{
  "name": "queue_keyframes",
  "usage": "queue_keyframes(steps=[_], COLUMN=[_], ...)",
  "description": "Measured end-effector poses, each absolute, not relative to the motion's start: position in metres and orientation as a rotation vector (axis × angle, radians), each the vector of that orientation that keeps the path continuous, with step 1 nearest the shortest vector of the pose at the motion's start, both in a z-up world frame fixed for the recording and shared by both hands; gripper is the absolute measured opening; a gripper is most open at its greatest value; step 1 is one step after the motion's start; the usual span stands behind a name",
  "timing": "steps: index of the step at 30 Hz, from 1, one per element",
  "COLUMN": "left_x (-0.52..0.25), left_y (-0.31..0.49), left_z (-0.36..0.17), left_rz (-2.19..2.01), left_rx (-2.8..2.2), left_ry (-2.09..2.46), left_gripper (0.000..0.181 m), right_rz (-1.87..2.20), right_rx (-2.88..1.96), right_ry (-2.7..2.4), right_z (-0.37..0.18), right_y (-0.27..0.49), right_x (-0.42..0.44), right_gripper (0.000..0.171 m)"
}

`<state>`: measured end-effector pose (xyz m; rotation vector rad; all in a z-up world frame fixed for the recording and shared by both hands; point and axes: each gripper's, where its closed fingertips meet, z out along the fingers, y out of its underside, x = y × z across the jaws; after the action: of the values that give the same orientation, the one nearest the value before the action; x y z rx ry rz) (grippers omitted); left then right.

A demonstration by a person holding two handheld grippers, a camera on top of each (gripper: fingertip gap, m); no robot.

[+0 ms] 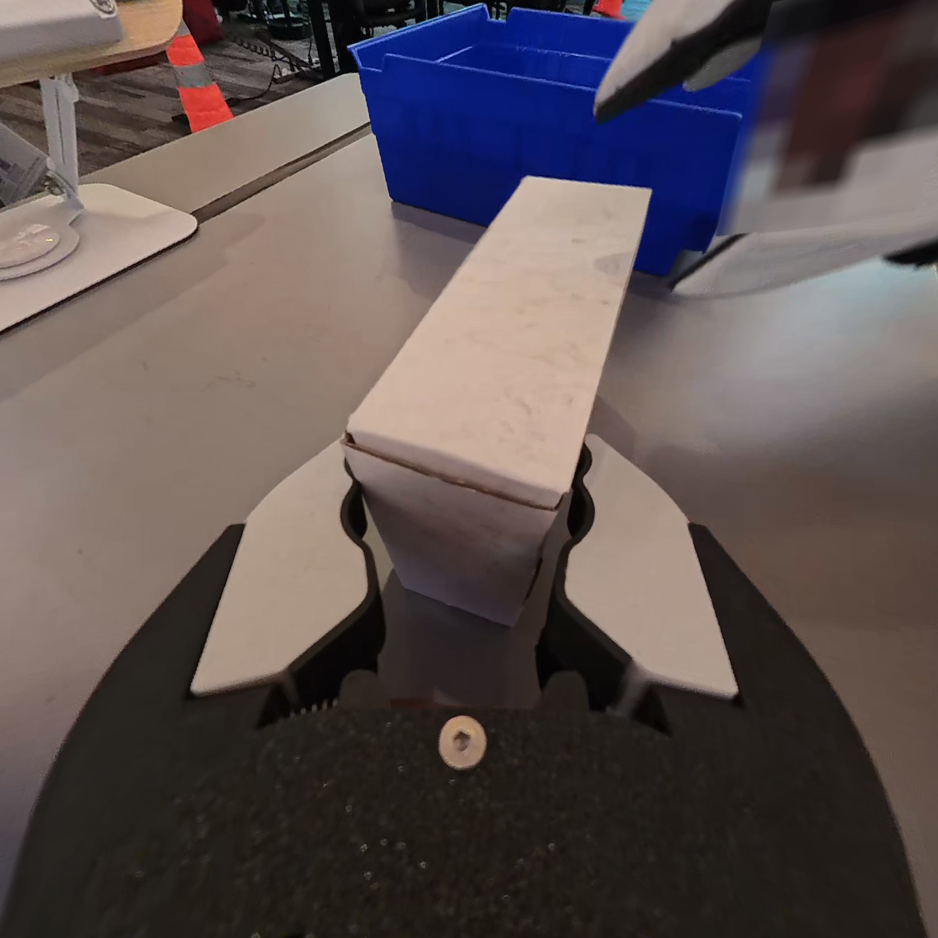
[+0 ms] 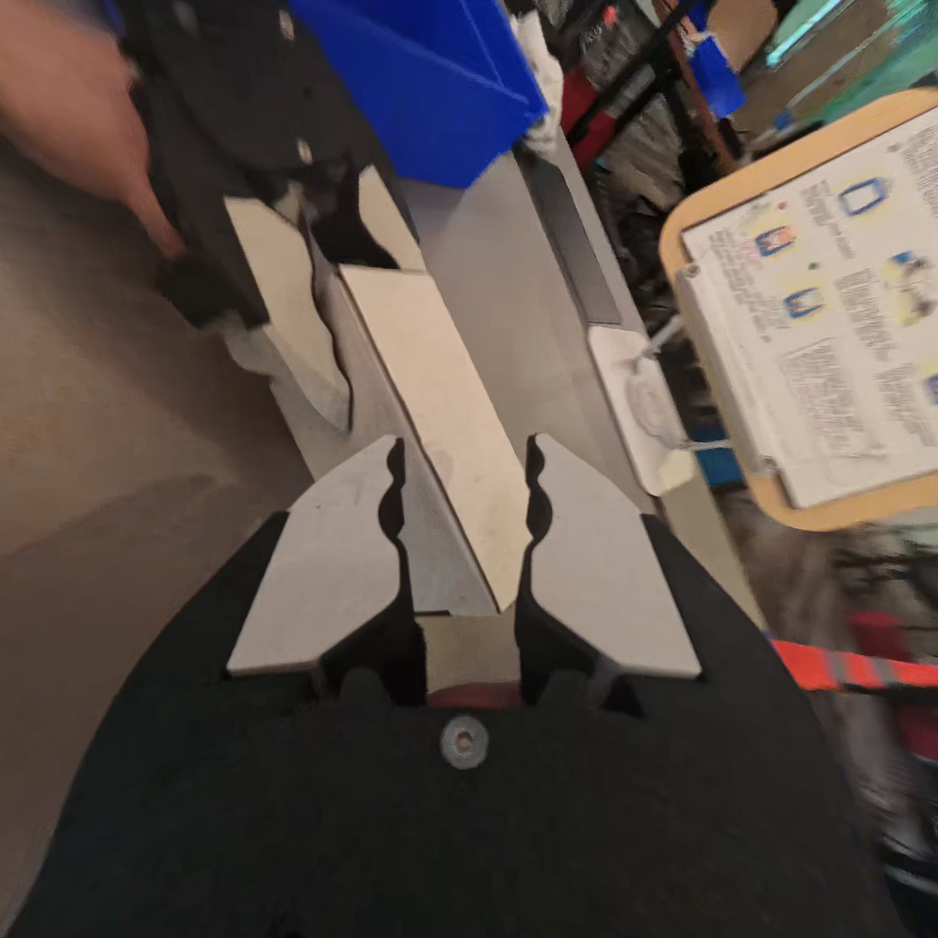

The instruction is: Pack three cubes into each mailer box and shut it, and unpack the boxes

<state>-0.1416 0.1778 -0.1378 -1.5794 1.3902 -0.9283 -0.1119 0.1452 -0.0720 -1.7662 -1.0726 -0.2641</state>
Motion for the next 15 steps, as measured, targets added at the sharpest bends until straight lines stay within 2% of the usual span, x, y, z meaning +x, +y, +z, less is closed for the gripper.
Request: queue_keyframes(steps=[2, 9, 15], left_x=[-0.142, -0.143, -0.143], left_y=[0.177, 0.175, 0.175], left_z=[-0.138, -0.137, -0.138], left_rz=[-0.928, -0.92, -0.927], left_rx=[-1.58, -1.573, -1.574], left_ry=[1.387, 1.384, 1.389], left_gripper=[0.078, 0.078, 0.077], right_rz=[-0.393, -0.379, -0.401], right_rx=[-1.724, -1.765, -1.785], right_ry=[-1.066, -1.073, -1.095], right_z=[-0.072, -0.083, -0.078], right_y=[0.145, 0.15, 0.154], right_x=[-0.11, -0.118, -0.116], right_gripper=[0.04, 0.039, 0.046])
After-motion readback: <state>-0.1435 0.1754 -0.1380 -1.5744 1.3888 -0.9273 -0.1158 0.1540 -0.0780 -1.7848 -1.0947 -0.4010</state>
